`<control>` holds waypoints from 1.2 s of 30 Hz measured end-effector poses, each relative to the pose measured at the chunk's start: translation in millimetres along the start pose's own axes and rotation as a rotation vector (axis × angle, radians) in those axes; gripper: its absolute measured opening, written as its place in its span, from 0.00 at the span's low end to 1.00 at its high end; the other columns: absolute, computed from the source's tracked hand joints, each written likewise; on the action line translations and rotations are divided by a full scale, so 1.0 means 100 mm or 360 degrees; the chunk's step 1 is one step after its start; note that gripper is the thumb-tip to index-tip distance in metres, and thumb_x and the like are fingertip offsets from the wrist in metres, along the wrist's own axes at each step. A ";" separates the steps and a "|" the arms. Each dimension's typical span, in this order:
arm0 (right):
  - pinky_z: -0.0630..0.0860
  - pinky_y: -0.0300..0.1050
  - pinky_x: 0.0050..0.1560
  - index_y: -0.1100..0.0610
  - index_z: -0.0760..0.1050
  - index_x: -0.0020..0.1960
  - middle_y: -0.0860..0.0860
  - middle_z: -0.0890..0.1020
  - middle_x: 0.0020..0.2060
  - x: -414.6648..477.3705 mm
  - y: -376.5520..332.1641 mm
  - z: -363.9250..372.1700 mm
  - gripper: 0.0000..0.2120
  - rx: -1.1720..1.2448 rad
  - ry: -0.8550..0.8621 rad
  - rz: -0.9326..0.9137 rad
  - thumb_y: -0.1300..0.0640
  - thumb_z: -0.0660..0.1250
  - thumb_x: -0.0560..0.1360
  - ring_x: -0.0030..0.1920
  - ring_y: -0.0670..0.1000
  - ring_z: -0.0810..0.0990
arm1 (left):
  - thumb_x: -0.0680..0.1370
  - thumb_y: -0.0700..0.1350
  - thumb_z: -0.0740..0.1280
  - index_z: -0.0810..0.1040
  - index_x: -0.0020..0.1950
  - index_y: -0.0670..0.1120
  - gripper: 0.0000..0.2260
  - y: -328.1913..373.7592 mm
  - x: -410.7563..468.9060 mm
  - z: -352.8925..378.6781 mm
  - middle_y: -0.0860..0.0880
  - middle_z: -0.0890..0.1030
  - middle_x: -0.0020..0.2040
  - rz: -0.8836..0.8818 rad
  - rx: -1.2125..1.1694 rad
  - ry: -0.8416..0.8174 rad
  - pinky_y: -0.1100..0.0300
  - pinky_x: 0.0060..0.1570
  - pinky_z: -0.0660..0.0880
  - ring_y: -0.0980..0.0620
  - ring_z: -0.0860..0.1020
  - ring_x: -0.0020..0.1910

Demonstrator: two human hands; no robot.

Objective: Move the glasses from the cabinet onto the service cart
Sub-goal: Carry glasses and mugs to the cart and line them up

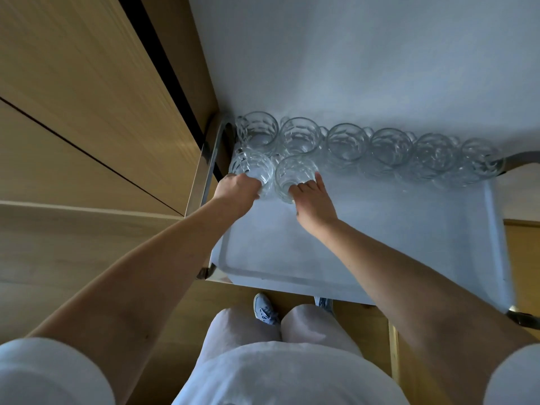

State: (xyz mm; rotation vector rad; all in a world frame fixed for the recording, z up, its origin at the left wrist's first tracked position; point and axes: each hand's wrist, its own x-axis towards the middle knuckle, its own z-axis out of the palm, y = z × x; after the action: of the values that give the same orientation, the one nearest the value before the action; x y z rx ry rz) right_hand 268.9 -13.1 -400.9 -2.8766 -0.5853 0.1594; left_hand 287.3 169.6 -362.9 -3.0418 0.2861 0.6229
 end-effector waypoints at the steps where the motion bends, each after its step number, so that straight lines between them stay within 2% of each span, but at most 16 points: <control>1: 0.48 0.58 0.74 0.66 0.75 0.55 0.61 0.79 0.44 -0.01 0.02 -0.02 0.15 -0.0006 -0.0030 -0.0014 0.72 0.64 0.68 0.53 0.63 0.76 | 0.81 0.47 0.62 0.77 0.59 0.48 0.09 0.00 -0.01 0.00 0.43 0.79 0.54 0.0005 0.0003 -0.0012 0.54 0.49 0.72 0.42 0.75 0.58; 3: 0.45 0.57 0.74 0.63 0.74 0.60 0.59 0.79 0.50 -0.02 0.07 -0.06 0.14 -0.0003 -0.0061 0.0012 0.63 0.63 0.75 0.59 0.60 0.74 | 0.80 0.50 0.62 0.76 0.60 0.47 0.12 0.03 -0.03 -0.02 0.43 0.79 0.55 0.0020 0.0019 -0.0029 0.53 0.51 0.73 0.41 0.75 0.58; 5: 0.48 0.58 0.74 0.61 0.75 0.59 0.59 0.79 0.50 -0.03 0.14 -0.09 0.13 0.0087 0.0032 0.0040 0.59 0.64 0.76 0.59 0.59 0.75 | 0.81 0.45 0.61 0.76 0.60 0.47 0.10 0.05 -0.04 -0.03 0.43 0.79 0.56 0.0032 0.0064 -0.0037 0.54 0.49 0.73 0.42 0.76 0.57; 8: 0.53 0.50 0.73 0.60 0.77 0.56 0.58 0.80 0.50 0.00 0.15 -0.13 0.11 0.0136 -0.0059 0.0093 0.57 0.62 0.78 0.58 0.57 0.75 | 0.80 0.39 0.59 0.76 0.60 0.48 0.12 0.05 -0.04 -0.08 0.44 0.79 0.56 0.0043 0.0118 -0.0071 0.56 0.43 0.70 0.43 0.78 0.56; 12: 0.57 0.46 0.72 0.60 0.78 0.56 0.58 0.81 0.51 0.02 0.09 -0.10 0.11 0.0244 -0.0029 0.0199 0.58 0.62 0.78 0.58 0.57 0.75 | 0.80 0.40 0.59 0.76 0.60 0.47 0.11 0.06 -0.04 -0.11 0.44 0.78 0.55 0.0043 0.0125 -0.0085 0.54 0.45 0.72 0.42 0.78 0.55; 14: 0.53 0.46 0.73 0.58 0.76 0.61 0.57 0.79 0.56 -0.01 0.08 -0.08 0.13 0.0278 -0.0015 0.0207 0.57 0.62 0.78 0.64 0.55 0.72 | 0.81 0.44 0.59 0.75 0.61 0.46 0.11 0.06 -0.06 -0.06 0.43 0.79 0.55 0.0045 0.0122 -0.0062 0.53 0.49 0.73 0.42 0.76 0.57; 16: 0.49 0.49 0.74 0.57 0.73 0.66 0.55 0.77 0.63 -0.05 0.09 -0.11 0.16 0.0272 -0.0050 0.0169 0.56 0.62 0.79 0.71 0.53 0.66 | 0.81 0.50 0.59 0.73 0.62 0.45 0.13 0.07 -0.09 -0.05 0.43 0.79 0.56 0.0051 0.0110 -0.0021 0.53 0.53 0.73 0.42 0.75 0.59; 18: 0.48 0.51 0.74 0.56 0.70 0.69 0.53 0.74 0.67 -0.08 0.10 -0.14 0.19 0.0261 -0.0063 0.0118 0.55 0.62 0.79 0.74 0.52 0.62 | 0.80 0.53 0.60 0.72 0.65 0.46 0.16 0.09 -0.11 -0.07 0.44 0.80 0.57 0.0078 0.0085 0.0103 0.55 0.56 0.71 0.43 0.74 0.60; 23: 0.60 0.61 0.69 0.60 0.70 0.68 0.58 0.73 0.66 -0.09 0.14 -0.26 0.24 0.0270 0.0083 0.0022 0.53 0.68 0.75 0.70 0.59 0.68 | 0.78 0.54 0.63 0.69 0.70 0.49 0.22 0.10 -0.10 -0.24 0.47 0.76 0.64 0.0111 -0.0187 0.0348 0.53 0.63 0.66 0.46 0.71 0.65; 27: 0.65 0.59 0.66 0.59 0.69 0.69 0.58 0.71 0.68 -0.09 0.13 -0.31 0.28 0.0411 0.0157 0.0167 0.48 0.70 0.73 0.69 0.58 0.67 | 0.76 0.56 0.65 0.67 0.71 0.51 0.25 0.09 -0.06 -0.35 0.49 0.71 0.69 0.0087 -0.0222 0.0361 0.51 0.67 0.62 0.46 0.67 0.69; 30: 0.64 0.56 0.69 0.58 0.66 0.71 0.59 0.65 0.71 -0.21 0.15 -0.25 0.32 0.0595 0.0074 0.0202 0.48 0.71 0.71 0.72 0.59 0.63 | 0.76 0.55 0.65 0.67 0.71 0.52 0.24 0.15 -0.15 -0.34 0.49 0.70 0.70 0.0068 -0.0222 0.0319 0.51 0.67 0.61 0.46 0.66 0.69; 33: 0.62 0.57 0.71 0.54 0.61 0.74 0.56 0.59 0.75 -0.35 0.24 -0.24 0.35 0.0688 -0.0028 0.0211 0.46 0.70 0.72 0.75 0.56 0.55 | 0.76 0.54 0.65 0.67 0.71 0.52 0.23 0.24 -0.27 -0.33 0.51 0.70 0.70 0.0125 -0.0139 0.0313 0.51 0.68 0.60 0.47 0.65 0.71; 36: 0.60 0.56 0.72 0.52 0.58 0.75 0.54 0.55 0.76 -0.49 0.32 -0.37 0.37 0.0829 0.0004 0.0287 0.44 0.69 0.72 0.76 0.52 0.53 | 0.77 0.55 0.64 0.66 0.72 0.52 0.24 0.40 -0.36 -0.47 0.50 0.68 0.71 0.0124 -0.0072 0.0303 0.51 0.69 0.59 0.46 0.64 0.71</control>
State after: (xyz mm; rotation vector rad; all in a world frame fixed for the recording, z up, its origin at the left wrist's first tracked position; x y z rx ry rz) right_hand 241.5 -67.6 -369.1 -2.4140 -0.2335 0.2875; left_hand 265.7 133.9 -305.5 -3.1511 0.4023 0.3472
